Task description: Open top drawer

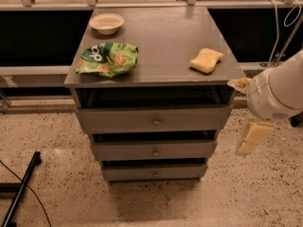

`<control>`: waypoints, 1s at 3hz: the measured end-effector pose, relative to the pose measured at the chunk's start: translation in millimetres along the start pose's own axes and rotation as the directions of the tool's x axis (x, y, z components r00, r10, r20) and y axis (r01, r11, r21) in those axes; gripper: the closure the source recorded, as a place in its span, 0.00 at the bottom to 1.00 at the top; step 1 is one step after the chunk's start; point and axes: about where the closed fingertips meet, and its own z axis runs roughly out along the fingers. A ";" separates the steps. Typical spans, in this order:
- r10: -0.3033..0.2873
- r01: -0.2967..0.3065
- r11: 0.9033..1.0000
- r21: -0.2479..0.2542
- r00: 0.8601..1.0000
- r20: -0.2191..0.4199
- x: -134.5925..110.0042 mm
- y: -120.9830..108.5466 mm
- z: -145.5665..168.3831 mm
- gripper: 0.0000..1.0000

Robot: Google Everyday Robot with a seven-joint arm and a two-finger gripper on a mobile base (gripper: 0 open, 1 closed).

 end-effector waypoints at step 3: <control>-0.166 0.163 0.986 0.043 0.983 0.077 1.9 -2.2 84.4 0.00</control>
Offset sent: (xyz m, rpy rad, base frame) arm 0.0134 0.0081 -0.0407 0.0416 -0.0819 0.1018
